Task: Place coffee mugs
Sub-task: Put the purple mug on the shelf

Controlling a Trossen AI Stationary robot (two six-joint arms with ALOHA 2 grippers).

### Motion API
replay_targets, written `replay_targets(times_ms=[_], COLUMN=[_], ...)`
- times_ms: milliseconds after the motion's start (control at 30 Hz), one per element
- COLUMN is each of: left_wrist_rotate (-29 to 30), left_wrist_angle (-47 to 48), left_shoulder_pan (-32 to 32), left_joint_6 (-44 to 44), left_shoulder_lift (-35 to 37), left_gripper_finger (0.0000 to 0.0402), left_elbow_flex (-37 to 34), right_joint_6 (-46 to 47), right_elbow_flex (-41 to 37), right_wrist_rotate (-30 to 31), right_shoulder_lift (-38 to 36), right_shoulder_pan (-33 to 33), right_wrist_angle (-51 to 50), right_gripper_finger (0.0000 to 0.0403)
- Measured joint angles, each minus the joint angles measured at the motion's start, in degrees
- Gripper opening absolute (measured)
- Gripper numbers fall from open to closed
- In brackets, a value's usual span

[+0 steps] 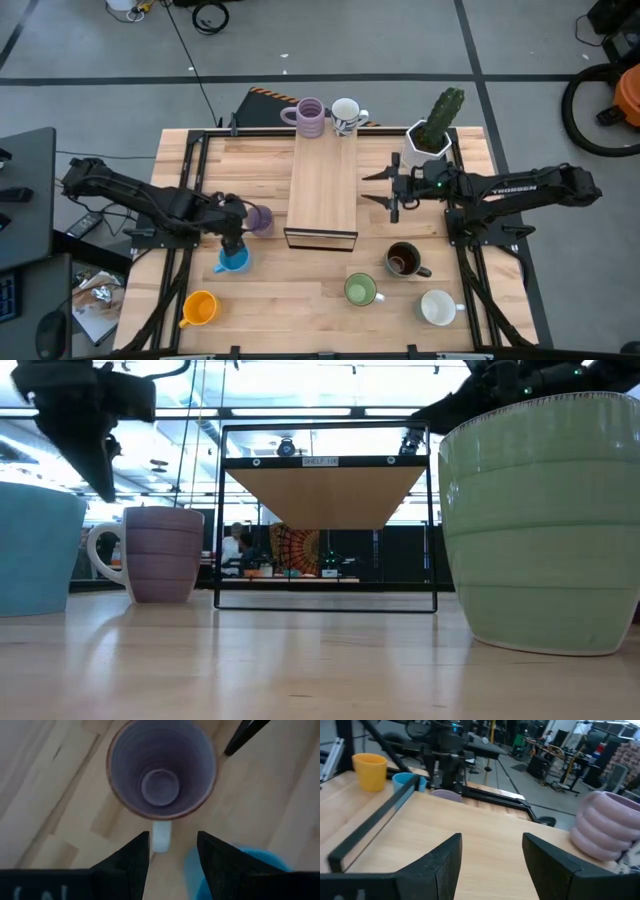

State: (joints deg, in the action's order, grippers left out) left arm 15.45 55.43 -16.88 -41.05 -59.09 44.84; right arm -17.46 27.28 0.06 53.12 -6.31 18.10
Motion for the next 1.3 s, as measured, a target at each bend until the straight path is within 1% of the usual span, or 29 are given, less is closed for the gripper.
replay_targets(times_ms=[100,233,400,500,900,1100,1167,1300], left_wrist_rotate=[0.01,0.65,1.39,2.91,3.41,2.6,2.04,1.7], left_wrist_angle=[1.81,1.19,-1.84,-3.21,-3.49,-5.47,-5.29,-5.38], left_shoulder_pan=[0.0,0.0,0.04,0.04,0.07,0.51,1.01,2.59], left_joint_6=[2.62,4.67,4.02,3.95,-0.75,-1.3,-0.42,0.17], left_shoulder_lift=[-1.09,-0.99,-1.01,-1.01,-1.04,-4.61,-6.42,-9.15], left_gripper_finger=[0.0172,0.0171,0.0171,0.0171,0.0171,0.0172,0.0171,0.0172], left_elbow_flex=[-0.03,-1.26,-3.16,-3.28,-3.28,-3.28,-3.28,-3.28], right_joint_6=[-0.3,-0.32,-0.12,-0.1,0.36,0.51,0.51,0.51], right_elbow_flex=[-0.43,-0.43,-0.43,-0.43,-0.43,-0.43,-0.43,-0.43], right_wrist_rotate=[0.97,1.99,1.96,1.92,1.39,0.81,-0.2,-0.29], right_shoulder_lift=[0.01,0.02,0.07,0.07,0.09,0.11,0.15,0.17], right_shoulder_pan=[0.89,1.4,1.5,1.69,1.82,1.82,1.84,1.84], right_wrist_angle=[0.32,0.39,0.75,0.8,1.28,1.56,1.87,2.28], right_gripper_finger=[0.0215,0.0215,0.0215,0.0215,0.0215,0.0215,0.0215,0.0215])
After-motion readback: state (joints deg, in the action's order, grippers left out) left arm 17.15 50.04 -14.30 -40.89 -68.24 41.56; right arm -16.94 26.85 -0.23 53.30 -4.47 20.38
